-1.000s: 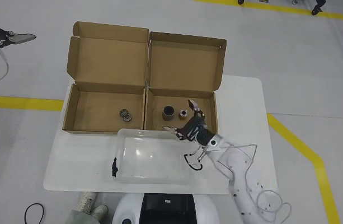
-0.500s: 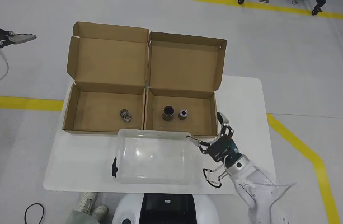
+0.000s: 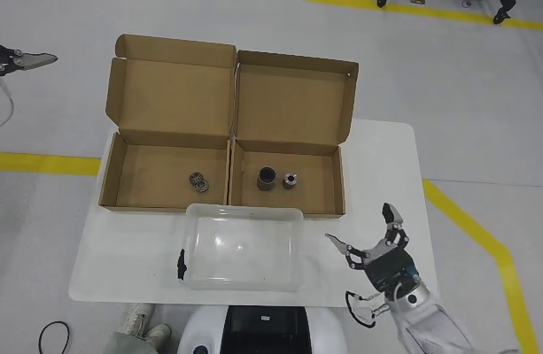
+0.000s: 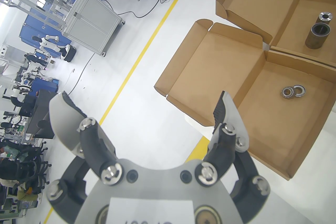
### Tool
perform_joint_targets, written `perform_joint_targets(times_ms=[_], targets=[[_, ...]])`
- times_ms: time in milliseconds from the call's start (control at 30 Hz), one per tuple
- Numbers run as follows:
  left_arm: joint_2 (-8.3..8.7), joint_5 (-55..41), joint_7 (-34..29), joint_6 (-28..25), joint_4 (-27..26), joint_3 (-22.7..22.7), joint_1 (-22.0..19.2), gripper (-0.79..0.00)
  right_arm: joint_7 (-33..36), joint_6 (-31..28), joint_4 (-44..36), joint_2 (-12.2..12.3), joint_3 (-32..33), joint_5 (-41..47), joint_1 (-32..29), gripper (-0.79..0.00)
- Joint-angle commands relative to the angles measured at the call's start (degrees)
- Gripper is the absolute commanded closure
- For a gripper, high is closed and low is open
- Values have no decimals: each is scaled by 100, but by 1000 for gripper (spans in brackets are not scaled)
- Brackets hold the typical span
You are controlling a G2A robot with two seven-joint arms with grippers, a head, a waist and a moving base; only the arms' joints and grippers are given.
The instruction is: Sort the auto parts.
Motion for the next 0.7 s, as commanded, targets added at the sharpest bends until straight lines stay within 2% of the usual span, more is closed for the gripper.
perform_joint_targets(times_ms=[0, 100, 667], targets=[[0, 0, 0, 0, 0, 0, 0, -785, -146, 39, -28, 17, 70, 6, -152, -785], [0, 0, 0, 0, 0, 0, 0, -785, -420, 4, -45, 41, 108, -13, -222, -785], [0, 0, 0, 0, 0, 0, 0, -784, -419, 4, -45, 41, 108, -13, -222, -785]])
